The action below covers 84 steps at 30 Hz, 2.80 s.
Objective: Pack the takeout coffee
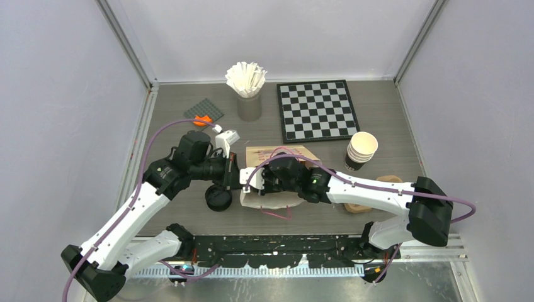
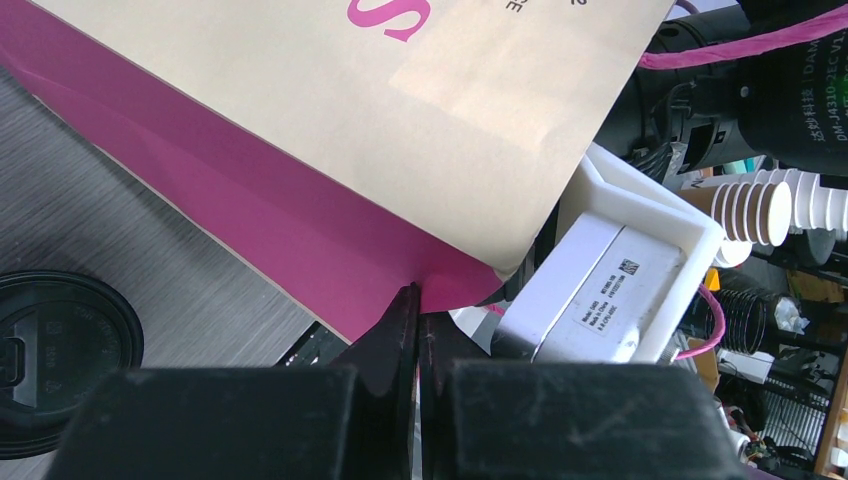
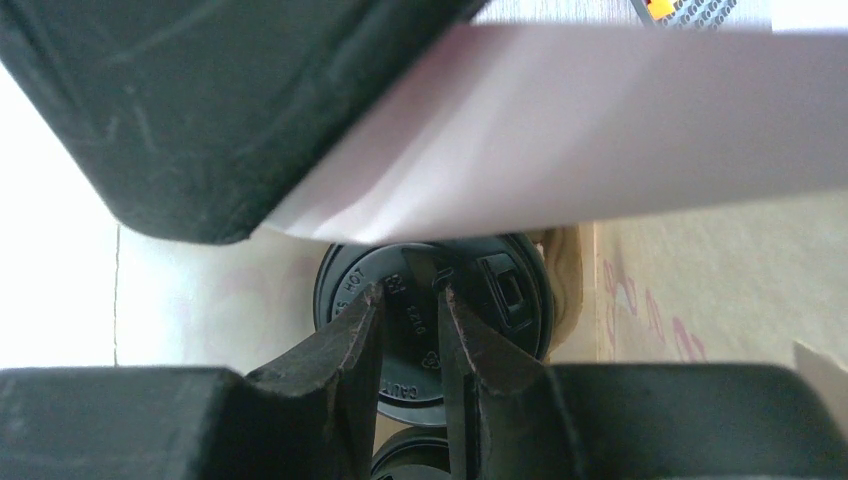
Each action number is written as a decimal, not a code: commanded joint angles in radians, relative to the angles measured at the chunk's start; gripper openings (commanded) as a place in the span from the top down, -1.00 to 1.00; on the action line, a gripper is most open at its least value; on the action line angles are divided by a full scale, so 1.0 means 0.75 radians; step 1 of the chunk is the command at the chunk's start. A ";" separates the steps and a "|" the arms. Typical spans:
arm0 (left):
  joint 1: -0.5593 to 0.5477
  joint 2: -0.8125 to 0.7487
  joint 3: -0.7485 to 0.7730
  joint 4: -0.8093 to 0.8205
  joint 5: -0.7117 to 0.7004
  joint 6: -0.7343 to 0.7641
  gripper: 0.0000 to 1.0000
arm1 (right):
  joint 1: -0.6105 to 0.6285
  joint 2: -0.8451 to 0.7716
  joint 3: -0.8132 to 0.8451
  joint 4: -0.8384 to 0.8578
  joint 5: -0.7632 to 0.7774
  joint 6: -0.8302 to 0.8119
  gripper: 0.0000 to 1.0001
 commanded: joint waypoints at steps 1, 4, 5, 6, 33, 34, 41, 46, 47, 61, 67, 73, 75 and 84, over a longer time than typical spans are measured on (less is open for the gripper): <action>-0.004 -0.011 0.045 0.041 0.050 -0.003 1.00 | -0.012 0.034 -0.015 0.005 0.029 0.007 0.37; -0.005 -0.012 0.046 0.039 0.049 -0.003 1.00 | -0.014 0.031 -0.005 -0.002 0.029 0.009 0.37; -0.005 -0.012 0.047 0.035 0.046 -0.002 1.00 | -0.013 0.028 0.004 -0.012 0.029 0.010 0.37; -0.004 -0.011 0.048 0.033 0.044 -0.002 1.00 | -0.014 0.020 0.016 -0.031 0.029 0.014 0.36; -0.004 0.021 0.069 0.038 0.023 -0.029 1.00 | -0.016 -0.130 0.153 -0.187 0.010 0.132 0.07; -0.005 0.022 0.071 0.037 0.020 -0.032 1.00 | -0.016 -0.130 0.168 -0.197 0.009 0.138 0.07; -0.004 0.036 0.088 0.019 -0.015 -0.055 1.00 | -0.026 -0.158 0.232 -0.247 0.016 0.188 0.07; -0.004 0.058 0.110 -0.008 -0.033 -0.071 1.00 | -0.029 -0.206 0.255 -0.293 0.029 0.224 0.07; -0.002 0.062 0.115 -0.013 -0.038 -0.076 1.00 | -0.029 -0.214 0.258 -0.309 0.029 0.229 0.07; 0.000 0.100 0.167 -0.059 -0.076 -0.151 1.00 | -0.028 -0.304 0.301 -0.426 0.051 0.301 0.08; 0.006 0.112 0.179 -0.042 -0.076 -0.192 1.00 | -0.028 -0.305 0.323 -0.461 0.072 0.328 0.07; 0.010 0.117 0.183 -0.016 -0.071 -0.204 1.00 | -0.041 -0.273 0.342 -0.510 0.054 0.364 -0.02; 0.008 0.122 0.185 -0.016 -0.068 -0.207 1.00 | -0.047 -0.273 0.340 -0.516 0.051 0.381 -0.07; 0.010 0.129 0.185 0.004 -0.072 -0.240 1.00 | -0.070 -0.306 0.365 -0.566 0.051 0.436 -0.19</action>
